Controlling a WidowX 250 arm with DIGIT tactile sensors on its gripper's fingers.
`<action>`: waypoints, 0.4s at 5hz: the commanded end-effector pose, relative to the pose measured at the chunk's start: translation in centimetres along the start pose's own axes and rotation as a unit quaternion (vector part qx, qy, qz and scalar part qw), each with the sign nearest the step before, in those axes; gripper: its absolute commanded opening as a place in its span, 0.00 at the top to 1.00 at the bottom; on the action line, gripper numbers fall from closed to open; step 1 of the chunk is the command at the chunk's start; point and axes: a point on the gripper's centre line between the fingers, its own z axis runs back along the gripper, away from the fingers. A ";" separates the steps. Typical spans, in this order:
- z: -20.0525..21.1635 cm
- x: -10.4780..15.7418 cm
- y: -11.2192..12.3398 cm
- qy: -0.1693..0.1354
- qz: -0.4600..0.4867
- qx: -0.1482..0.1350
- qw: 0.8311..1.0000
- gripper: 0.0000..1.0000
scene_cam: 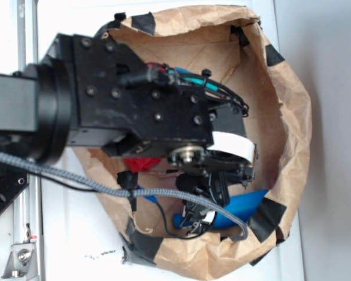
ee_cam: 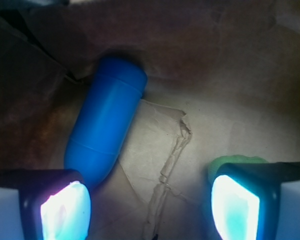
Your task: Grab the blue bottle.
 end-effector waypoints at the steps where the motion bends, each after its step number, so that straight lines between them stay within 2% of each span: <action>1: 1.2 1.4 -0.5 -0.026 -0.007 0.004 1.000 0.00; 2: -0.7 0.8 -1.4 -0.043 -0.033 -0.004 0.999 0.00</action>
